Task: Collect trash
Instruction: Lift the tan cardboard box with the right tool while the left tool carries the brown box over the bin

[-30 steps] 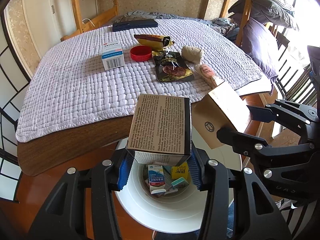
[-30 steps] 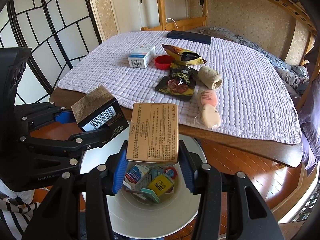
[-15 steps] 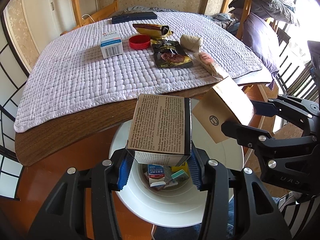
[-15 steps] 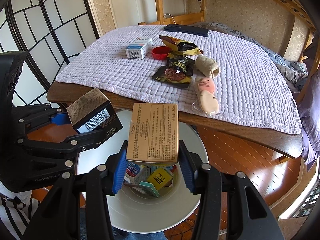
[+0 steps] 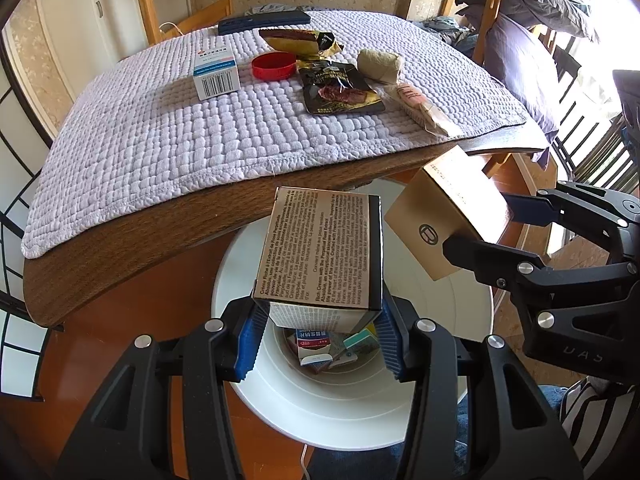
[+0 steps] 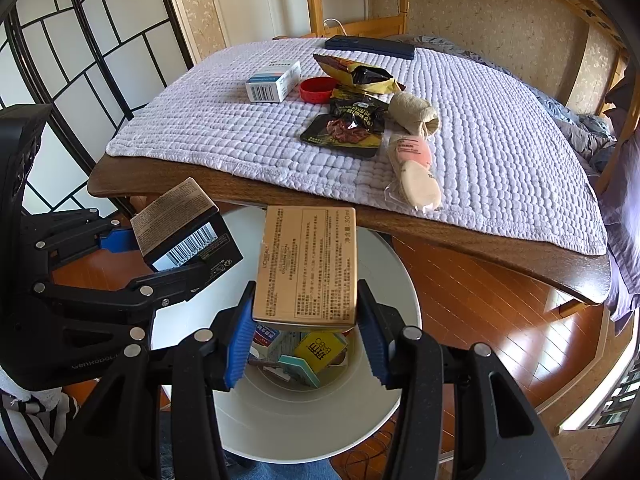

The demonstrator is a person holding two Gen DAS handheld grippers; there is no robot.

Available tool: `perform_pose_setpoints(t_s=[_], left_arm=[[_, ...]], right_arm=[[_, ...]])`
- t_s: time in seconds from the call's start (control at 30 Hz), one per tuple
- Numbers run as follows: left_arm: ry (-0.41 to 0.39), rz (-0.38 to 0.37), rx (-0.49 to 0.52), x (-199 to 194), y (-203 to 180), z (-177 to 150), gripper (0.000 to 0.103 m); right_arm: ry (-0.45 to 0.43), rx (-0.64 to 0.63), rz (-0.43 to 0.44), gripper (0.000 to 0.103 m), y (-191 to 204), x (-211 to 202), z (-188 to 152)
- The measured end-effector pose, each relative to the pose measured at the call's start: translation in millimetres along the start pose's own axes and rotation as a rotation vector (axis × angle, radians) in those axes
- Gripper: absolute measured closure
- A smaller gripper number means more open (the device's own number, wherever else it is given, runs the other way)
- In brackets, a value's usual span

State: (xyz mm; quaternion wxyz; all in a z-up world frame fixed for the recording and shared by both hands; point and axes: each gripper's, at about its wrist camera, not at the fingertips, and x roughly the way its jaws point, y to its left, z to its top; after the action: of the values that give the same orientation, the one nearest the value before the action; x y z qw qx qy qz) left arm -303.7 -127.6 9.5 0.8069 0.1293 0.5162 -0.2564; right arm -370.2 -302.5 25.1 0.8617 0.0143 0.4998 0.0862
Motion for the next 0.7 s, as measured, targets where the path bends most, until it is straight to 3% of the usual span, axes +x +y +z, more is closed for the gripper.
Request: perform_pose_setpoints(t_s=[0.7], left_arm=[[0.068, -0.001, 0.000, 16, 3, -10, 0.052]], right_arm=[[0.037, -0.003, -0.009, 0.056, -2, 15, -7]])
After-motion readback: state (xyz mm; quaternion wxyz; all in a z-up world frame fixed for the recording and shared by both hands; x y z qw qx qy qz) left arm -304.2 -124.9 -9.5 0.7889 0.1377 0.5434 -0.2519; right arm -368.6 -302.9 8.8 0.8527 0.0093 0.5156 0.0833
